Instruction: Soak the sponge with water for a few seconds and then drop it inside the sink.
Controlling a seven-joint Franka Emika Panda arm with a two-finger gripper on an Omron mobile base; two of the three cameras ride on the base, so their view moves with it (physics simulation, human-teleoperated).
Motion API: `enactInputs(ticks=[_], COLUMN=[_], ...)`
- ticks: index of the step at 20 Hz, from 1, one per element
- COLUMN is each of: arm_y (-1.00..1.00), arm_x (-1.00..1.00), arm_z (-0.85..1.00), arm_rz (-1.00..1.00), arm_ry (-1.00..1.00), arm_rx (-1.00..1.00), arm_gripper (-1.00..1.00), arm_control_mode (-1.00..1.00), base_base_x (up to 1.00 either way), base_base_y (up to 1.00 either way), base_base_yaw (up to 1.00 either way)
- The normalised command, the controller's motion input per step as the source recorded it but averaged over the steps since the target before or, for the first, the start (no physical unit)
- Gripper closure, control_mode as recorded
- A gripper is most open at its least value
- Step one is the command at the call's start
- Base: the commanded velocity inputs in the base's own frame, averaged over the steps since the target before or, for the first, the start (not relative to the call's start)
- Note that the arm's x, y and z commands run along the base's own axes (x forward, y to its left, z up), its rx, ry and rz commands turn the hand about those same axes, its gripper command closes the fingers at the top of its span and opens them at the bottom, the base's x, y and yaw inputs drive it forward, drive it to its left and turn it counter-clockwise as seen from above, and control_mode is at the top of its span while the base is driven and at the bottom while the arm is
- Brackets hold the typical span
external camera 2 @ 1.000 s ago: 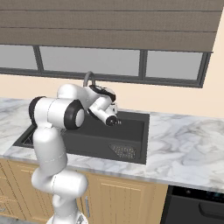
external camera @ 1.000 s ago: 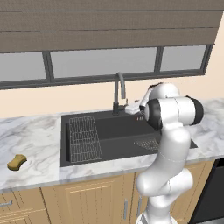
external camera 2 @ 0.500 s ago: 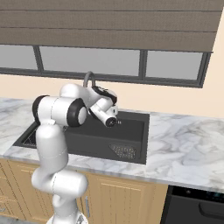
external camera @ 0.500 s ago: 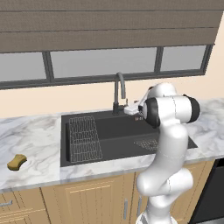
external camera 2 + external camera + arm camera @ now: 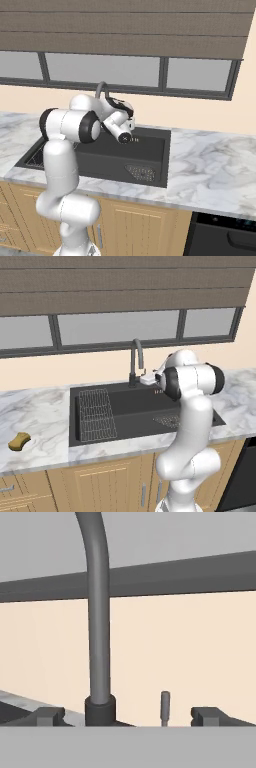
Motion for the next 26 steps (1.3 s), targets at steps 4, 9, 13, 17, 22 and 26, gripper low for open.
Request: enactInputs(ticks=[4,9,13,17,22,26], arm_y=[0.00,0.00,0.00,0.00,0.00,0.00], arm_x=[0.26,0.24,0.23,0.21,0.22,0.22], arm_z=[-0.08,-0.06,-0.14,-0.14,-0.19,-0.08], arm_rz=[-0.04,-0.05,-0.05,-0.05,-0.04,-0.04], arm_ry=[-0.03,-0.03,-0.01,0.00,0.00,0.00], arm_rx=[0.00,0.00,0.00,0.00,0.00,0.00], arm_gripper=[-1.00,-1.00,-1.00,-1.00,-1.00,-1.00], arm_control_mode=[-1.00,-1.00,-1.00,-1.00,-1.00,-1.00], base_base_x=[0.00,0.00,0.00,0.00,0.00,0.00], base_base_y=[0.00,0.00,0.00,0.00,0.00,0.00], base_base_yaw=[0.00,0.00,0.00,0.00,0.00,0.00])
